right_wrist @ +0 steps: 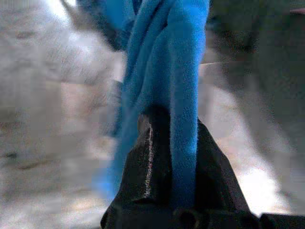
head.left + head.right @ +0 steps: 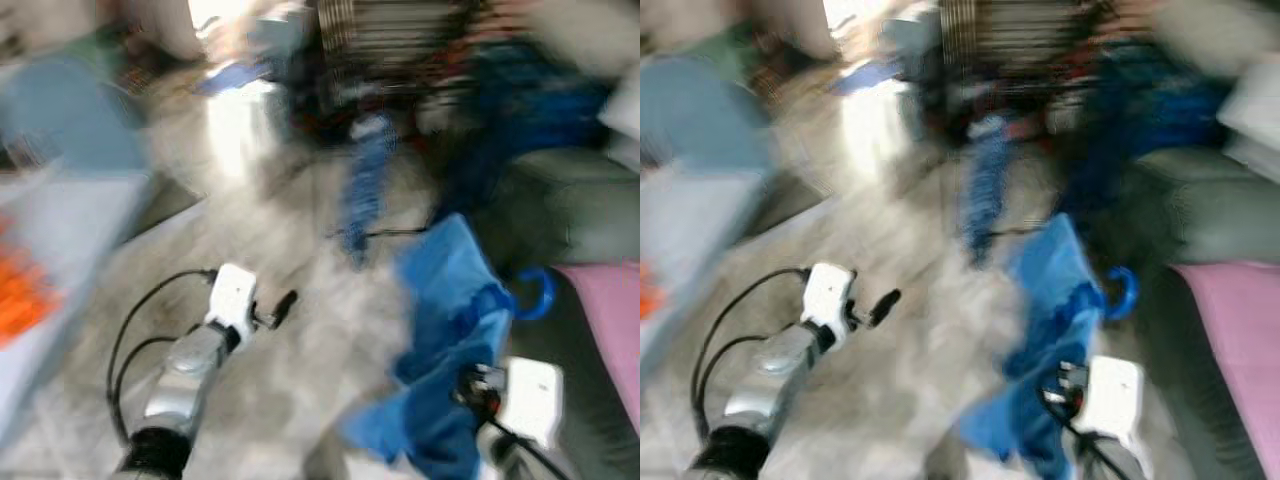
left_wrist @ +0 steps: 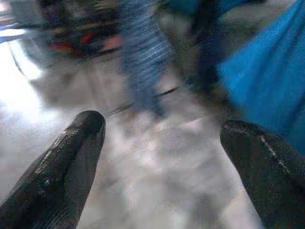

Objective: Hang hanger

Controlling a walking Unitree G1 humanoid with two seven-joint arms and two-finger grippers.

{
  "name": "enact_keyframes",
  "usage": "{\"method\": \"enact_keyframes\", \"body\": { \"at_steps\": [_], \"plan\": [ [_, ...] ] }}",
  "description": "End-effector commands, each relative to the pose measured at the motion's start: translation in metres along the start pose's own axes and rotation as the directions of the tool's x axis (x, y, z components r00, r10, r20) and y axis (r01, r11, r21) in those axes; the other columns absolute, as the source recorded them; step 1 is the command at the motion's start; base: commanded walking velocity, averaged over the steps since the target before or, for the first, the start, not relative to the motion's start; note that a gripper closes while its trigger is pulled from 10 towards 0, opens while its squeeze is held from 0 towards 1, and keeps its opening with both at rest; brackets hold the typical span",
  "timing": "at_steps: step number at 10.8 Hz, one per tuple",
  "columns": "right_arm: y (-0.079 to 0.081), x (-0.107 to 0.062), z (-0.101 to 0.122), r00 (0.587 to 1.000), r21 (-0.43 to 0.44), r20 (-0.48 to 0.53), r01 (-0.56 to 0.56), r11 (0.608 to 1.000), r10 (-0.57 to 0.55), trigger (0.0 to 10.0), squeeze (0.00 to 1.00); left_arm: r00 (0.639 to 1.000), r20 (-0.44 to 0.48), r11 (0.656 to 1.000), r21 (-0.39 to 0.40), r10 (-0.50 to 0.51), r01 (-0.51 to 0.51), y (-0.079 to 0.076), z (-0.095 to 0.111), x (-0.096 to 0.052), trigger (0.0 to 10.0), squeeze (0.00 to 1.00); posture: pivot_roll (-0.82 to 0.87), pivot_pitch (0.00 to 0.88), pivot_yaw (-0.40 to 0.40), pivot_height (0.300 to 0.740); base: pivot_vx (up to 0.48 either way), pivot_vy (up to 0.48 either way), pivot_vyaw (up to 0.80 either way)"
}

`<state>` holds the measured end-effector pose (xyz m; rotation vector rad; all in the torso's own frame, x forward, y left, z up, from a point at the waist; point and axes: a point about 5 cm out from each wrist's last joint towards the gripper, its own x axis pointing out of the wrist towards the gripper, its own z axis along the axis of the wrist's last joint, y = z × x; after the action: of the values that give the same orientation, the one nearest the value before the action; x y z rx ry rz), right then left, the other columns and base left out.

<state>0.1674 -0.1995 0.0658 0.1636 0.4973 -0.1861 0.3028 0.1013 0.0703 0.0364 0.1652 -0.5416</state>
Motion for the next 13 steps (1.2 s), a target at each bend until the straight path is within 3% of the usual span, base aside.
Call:
{"method": "enact_keyframes", "body": {
  "at_steps": [1,6,13],
  "plan": [
    [0.01,0.0,0.008,0.999,0.004,0.037,-0.033,0.999,0.033,10.0,0.0,1.0,0.003,0.999,0.034,0.03,-0.03,0.012,0.002,-0.003,10.0,0.0,-0.07,0.0,0.002,0.74,0.39,0.0,0.0],
    [0.017,-0.002,0.0,0.997,-0.04,-0.013,-0.078,0.996,0.078,10.0,0.0,0.999,-0.012,0.999,0.02,0.034,-0.033,0.013,-0.001,-0.003,10.0,0.0,-0.08,0.0,0.012,0.74,0.409,0.0,0.0],
    [0.028,-0.007,-0.008,0.99,-0.038,-0.054,-0.129,0.991,0.127,10.0,0.0,0.999,-0.033,0.999,0.032,0.005,-0.004,0.013,-0.003,-0.007,10.0,0.0,-0.07,0.0,0.027,0.74,0.426,0.0,0.0]
  ]
}}
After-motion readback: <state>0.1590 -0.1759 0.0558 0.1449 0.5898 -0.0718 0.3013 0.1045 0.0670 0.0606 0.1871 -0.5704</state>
